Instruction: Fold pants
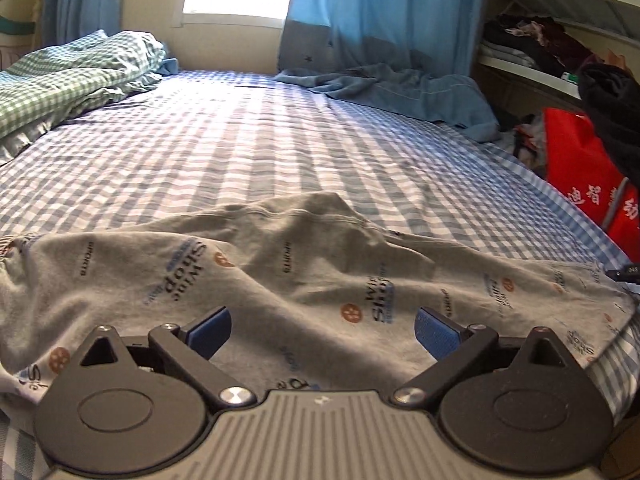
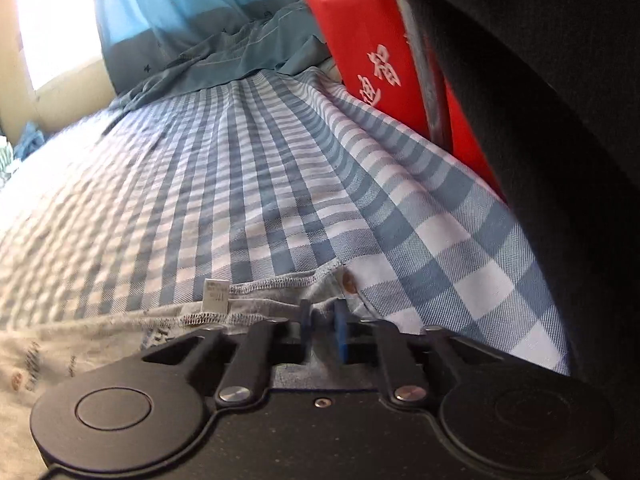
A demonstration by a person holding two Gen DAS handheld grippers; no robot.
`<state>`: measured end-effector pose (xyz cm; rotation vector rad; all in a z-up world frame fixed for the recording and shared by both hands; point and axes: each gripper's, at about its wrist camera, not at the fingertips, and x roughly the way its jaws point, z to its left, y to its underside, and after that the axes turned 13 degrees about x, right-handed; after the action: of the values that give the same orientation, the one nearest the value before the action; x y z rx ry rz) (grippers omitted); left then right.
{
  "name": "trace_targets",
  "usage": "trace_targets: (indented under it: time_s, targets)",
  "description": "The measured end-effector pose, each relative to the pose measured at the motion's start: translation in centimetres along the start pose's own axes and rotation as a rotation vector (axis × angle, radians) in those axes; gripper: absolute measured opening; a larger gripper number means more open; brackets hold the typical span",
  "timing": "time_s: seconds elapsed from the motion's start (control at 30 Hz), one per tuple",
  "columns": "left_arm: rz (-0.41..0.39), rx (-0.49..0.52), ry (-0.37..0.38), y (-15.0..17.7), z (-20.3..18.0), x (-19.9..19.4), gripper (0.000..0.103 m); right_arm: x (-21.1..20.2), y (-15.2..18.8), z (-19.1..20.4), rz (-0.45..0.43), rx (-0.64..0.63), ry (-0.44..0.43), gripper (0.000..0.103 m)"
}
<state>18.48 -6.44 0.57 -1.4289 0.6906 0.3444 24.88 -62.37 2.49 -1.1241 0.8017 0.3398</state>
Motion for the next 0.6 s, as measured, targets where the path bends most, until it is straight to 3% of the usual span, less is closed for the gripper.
trace_targets:
  time_s: [0.17, 0.23, 0.33, 0.43, 0.5, 0.6]
  targets:
    - [0.009, -0.006, -0.03, -0.1, 1.1, 0.5, 0.103, -0.9, -0.7, 1.0, -0.091, -0.039, 0.055, 0.005]
    - [0.016, 0.01, -0.055, -0.1, 1.5, 0.9, 0.103, -0.6, -1.0, 1.3, -0.084, -0.051, 0.067, 0.006]
    - [0.054, 0.042, -0.102, -0.3, 2.3, 1.8, 0.103, 0.8, -0.8, 2.4, -0.03, -0.104, 0.122, 0.018]
    - [0.063, 0.085, -0.124, -0.4, 3.4, 2.2, 0.103, 0.3, -0.4, 4.1, -0.054, -0.118, 0.144, 0.034]
    - [0.046, 0.108, -0.141, -0.4, 4.3, 2.1, 0.103, -0.8, -0.1, 6.6, -0.079, -0.153, 0.086, 0.059]
    - [0.036, 0.121, -0.175, 0.0, 5.6, 1.7, 0.103, -2.2, 0.3, 12.1, -0.05, -0.197, -0.128, 0.069]
